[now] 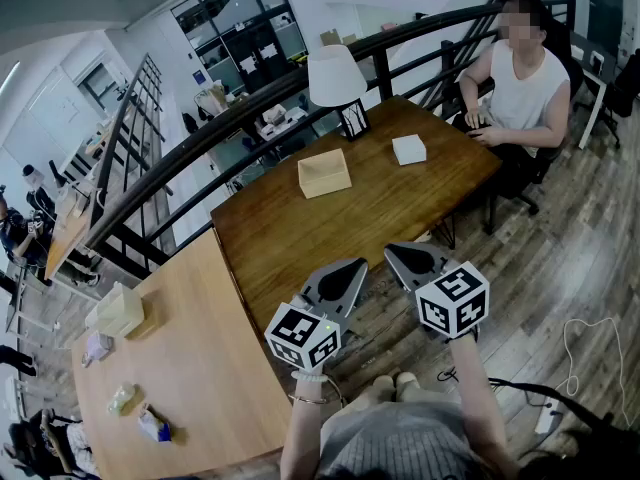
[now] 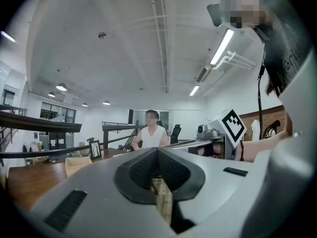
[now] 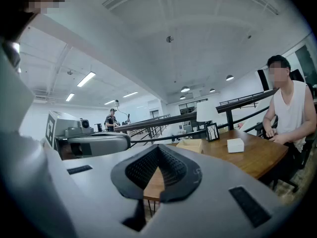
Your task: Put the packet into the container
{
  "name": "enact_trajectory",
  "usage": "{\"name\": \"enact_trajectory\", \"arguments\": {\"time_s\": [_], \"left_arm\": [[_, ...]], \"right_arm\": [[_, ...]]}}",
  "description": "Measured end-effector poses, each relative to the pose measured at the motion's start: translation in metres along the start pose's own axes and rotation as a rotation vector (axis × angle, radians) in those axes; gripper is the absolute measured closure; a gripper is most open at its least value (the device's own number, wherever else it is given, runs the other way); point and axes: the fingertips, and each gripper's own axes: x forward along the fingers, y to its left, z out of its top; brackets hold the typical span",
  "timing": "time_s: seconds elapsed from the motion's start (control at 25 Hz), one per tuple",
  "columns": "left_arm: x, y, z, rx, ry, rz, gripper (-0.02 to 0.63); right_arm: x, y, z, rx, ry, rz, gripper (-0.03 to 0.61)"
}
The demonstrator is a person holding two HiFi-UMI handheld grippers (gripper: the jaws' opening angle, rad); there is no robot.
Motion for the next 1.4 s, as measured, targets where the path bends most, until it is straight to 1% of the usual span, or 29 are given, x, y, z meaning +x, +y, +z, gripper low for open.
{"name": "enact_trajectory", "arguments": {"time_s": [0.24, 0.4, 0.76, 0.96, 1.08, 1.4], "left_arm": [[0.001, 0.0, 0.004, 0.002, -0.003, -0.003, 0.609], [0.002, -0.001, 0.008, -0.019, -0.028, -0.011, 0.607], [0.005, -0.001, 0.006, 0.003, -0.015, 0.001, 0.607], [0.01, -0.003, 0.007, 0.015, -0.013, 0.004, 0.608], [0.007, 0.001, 0.008, 0.003, -0.013, 0.021, 0.608], [0.028, 0.016, 0.001, -0.009, 0.004, 0.017, 0.608]], "right_arm": [[0.0, -0.001, 0.002, 0.003, -0.006, 0.006, 0.568], [0.0, -0.001, 0.003, -0.001, -0.01, 0.013, 0.568], [-0.004, -0.004, 0.002, -0.003, -0.006, 0.026, 0.568], [-0.002, -0.005, 0.007, 0.045, -0.035, 0.067, 0.568], [0.0, -0.001, 0.009, 0.051, -0.034, 0.09, 0.568], [0.018, -0.023, 0.01, 0.089, -0.029, 0.098, 0.568]]}}
